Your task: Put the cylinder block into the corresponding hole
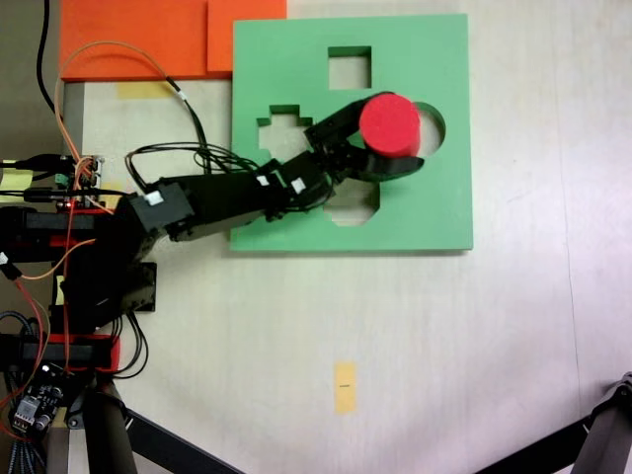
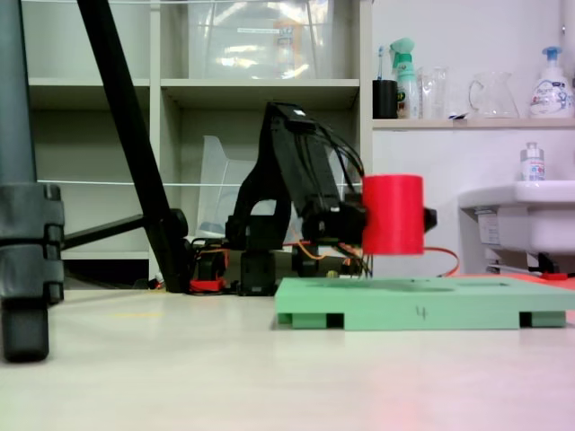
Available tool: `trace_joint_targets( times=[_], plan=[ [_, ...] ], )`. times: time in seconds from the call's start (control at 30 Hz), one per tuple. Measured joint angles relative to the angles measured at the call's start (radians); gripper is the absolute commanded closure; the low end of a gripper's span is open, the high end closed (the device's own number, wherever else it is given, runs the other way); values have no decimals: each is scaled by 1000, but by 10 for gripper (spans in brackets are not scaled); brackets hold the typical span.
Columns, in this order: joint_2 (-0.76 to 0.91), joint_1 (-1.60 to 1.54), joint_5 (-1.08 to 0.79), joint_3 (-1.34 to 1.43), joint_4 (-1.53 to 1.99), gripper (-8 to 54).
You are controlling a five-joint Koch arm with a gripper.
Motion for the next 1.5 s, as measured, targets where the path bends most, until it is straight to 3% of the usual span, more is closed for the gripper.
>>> trace_joint_targets(
  times=[0.33,0.73,0.77,0.83,0.9,0.93,0.97,1.27,1.5],
  plan=[
    [-178,-11,0,-216,86,316],
    [-249,-37,-2,-273,110,312],
    [-249,-37,-2,-273,110,265],
    [-249,-37,-2,-273,110,62],
    [-247,-34,-3,-247,94,30],
    [-245,-32,-8,-225,78,-52],
    [-241,-34,-23,-210,72,-69],
    [-144,-31,-46,-43,49,-68],
    [290,-23,-155,268,77,-64]
  ],
)
